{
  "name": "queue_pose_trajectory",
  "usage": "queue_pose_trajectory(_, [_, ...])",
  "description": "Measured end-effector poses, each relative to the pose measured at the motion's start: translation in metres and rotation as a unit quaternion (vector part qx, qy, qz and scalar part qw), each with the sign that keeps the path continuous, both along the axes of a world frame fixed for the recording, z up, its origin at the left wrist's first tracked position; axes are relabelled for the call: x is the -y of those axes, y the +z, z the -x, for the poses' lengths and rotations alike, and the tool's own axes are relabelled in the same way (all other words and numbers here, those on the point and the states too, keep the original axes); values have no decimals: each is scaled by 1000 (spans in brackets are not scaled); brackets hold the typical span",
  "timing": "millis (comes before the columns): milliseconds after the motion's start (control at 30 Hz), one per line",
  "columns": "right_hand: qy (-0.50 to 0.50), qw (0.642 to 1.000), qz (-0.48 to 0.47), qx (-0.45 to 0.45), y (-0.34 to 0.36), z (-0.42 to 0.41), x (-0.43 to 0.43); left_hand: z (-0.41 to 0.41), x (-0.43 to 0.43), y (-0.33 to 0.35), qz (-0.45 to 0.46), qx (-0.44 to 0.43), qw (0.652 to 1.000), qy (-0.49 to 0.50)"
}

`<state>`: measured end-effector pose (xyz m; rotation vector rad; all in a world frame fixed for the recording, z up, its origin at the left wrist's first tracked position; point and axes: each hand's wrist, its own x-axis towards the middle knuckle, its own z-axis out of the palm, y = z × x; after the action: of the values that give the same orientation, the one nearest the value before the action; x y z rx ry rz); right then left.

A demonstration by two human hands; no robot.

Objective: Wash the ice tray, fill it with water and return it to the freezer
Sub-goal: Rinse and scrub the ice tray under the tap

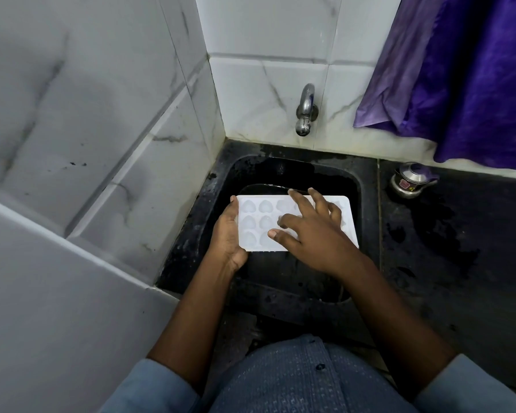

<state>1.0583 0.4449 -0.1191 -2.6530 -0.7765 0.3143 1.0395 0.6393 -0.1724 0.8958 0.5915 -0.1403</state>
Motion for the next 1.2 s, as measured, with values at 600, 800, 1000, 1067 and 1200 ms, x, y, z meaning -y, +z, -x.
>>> queue_pose_trajectory(600, [-24, 998, -53, 39, 3, -4, 16, 6, 0, 9, -8, 6, 1000, 0])
queue_pose_trajectory(800, [-29, 998, -22, 46, 2, -12, 33, 9, -4, 14, -5, 20, 1000, 1])
queue_pose_trajectory(1000, [-35, 999, -14, 37, 1, -5, 28, 8, -1, 18, -5, 25, 1000, -5])
queue_pose_trajectory(1067, [-44, 998, -6, 36, 3, -5, 27, 8, 0, 18, -9, 23, 1000, 1])
queue_pose_trajectory(1200, [-41, 999, 6, 16, 4, -5, 24, 7, -1, 14, -15, 13, 1000, 5])
